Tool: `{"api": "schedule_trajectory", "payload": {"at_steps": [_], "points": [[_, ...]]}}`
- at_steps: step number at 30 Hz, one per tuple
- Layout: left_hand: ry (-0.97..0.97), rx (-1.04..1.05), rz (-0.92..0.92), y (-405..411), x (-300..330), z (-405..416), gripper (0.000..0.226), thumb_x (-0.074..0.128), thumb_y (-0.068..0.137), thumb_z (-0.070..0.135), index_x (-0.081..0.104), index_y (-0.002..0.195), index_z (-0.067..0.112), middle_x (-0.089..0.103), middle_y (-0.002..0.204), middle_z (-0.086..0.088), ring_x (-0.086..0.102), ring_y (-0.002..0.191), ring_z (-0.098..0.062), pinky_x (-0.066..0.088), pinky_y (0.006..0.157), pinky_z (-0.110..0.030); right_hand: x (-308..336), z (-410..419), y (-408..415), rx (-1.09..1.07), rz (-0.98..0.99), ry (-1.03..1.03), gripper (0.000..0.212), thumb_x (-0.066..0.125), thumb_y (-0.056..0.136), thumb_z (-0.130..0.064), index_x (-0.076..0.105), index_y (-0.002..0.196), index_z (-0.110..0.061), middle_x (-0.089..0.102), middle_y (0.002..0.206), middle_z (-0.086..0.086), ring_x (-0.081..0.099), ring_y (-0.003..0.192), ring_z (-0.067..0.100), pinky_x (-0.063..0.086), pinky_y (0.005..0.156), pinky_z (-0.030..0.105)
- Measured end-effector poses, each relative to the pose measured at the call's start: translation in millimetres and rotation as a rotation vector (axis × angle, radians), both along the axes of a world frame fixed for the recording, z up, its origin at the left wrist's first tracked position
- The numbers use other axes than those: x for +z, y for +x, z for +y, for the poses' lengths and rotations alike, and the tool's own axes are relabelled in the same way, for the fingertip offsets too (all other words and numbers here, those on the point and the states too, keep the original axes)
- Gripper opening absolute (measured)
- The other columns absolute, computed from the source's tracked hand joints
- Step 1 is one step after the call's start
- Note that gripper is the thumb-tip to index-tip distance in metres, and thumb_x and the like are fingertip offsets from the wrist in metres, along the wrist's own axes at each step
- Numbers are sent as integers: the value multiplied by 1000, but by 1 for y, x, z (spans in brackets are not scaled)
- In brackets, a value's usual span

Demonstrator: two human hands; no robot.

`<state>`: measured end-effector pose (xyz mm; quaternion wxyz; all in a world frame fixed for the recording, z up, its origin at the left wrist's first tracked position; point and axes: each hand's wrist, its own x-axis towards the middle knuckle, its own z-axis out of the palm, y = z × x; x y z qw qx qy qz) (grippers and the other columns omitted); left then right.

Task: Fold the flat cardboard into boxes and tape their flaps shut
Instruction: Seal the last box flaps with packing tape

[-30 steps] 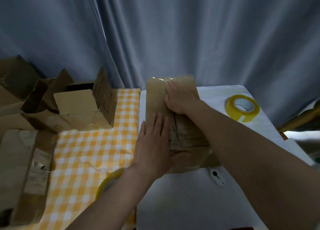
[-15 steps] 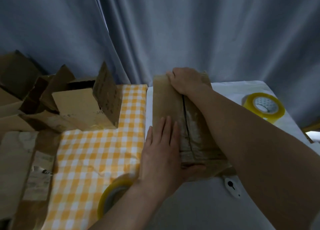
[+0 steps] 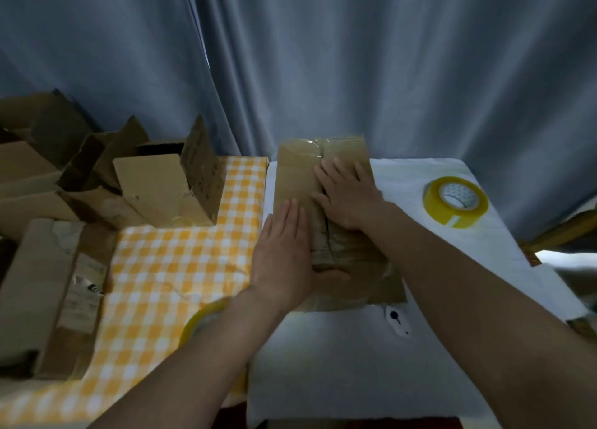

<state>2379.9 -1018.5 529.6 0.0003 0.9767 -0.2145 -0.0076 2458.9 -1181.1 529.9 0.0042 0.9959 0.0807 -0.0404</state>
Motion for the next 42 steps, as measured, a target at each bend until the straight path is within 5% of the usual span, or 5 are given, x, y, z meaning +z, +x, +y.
{"api": "schedule_trajectory", "payload": {"at_steps": [12,16,20,38,42], "points": [[-22,14,55,-7,10,1,88,43,93,52,-3,152,5,-6,161,-9,-8,148,-23,3,121,-37,16,30,-140,17,46,208,48,18,103,-35,28,146,-16,21,156,1,13,145,16,5,116,34],[-94,-17,102,-11,13,4,97,50,90,55,-3,152,3,-8,161,-11,-10,148,-25,3,121,-38,29,27,-174,0,64,481,38,28,102,-33,50,130,-18,51,135,3,45,123,21,27,103,29],[-145,-55,155,-13,16,14,106,56,86,58,-5,152,2,-12,160,-13,-13,147,-26,0,121,-37,24,27,-180,51,50,436,45,26,103,-33,37,143,-17,36,150,2,31,138,16,18,115,30],[-167,-356,37,-1,1,32,69,45,92,57,17,151,36,6,161,-7,-5,149,-24,6,120,-47,8,10,49,-14,-44,104,56,19,101,-28,9,150,-5,4,159,11,3,147,19,1,119,35],[-246,-384,4,0,-2,31,54,54,89,53,39,141,46,23,156,-17,12,146,-34,18,117,-50,4,5,84,-29,-182,157,47,25,100,-28,33,140,-6,34,147,17,31,134,29,19,112,39]]}}
